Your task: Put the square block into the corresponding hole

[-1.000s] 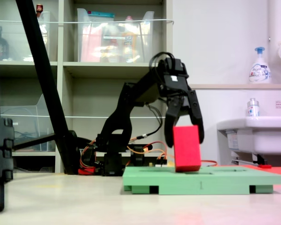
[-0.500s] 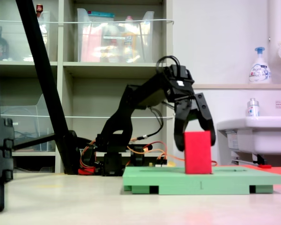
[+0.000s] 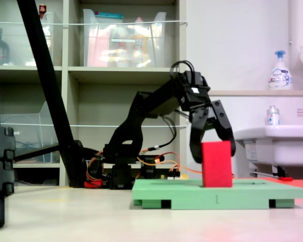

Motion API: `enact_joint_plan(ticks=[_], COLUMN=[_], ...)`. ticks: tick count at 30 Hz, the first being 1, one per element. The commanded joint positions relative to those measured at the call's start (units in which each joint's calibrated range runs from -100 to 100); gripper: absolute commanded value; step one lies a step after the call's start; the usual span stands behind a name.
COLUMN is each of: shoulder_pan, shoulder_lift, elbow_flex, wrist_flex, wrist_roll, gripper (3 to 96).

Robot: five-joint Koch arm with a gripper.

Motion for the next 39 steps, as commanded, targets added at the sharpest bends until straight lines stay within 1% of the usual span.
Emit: enact_joint_plan(ticks=[1,21,26,28,30,32,34,35,36,39], shoulder_pan=[-0.93,-0.49,-0.39,-0.39,-0.39,-0.44,-0.44,-0.44,-0.34,-0.15], shoulder_lift=[-1.04,3.57,6.22,7.76,8.88,9.99,10.69,10.83,10.69,8.46], elbow_flex=[3.83,3.93,3.93,3.93,3.93,3.83,3.83,3.83,3.83,3.83], wrist_flex=[3.41,7.75,7.65,7.65,7.75,7.65,7.07,6.59,5.53,3.99], wrist_roll=[-0.88,-1.27,-1.12,-1.07,-1.07,-1.07,-0.93,-0.93,-0.93,-0.88], gripper=[37.0,37.0,38.3,40.9,45.7,53.6,55.2,58.3,64.1,87.5])
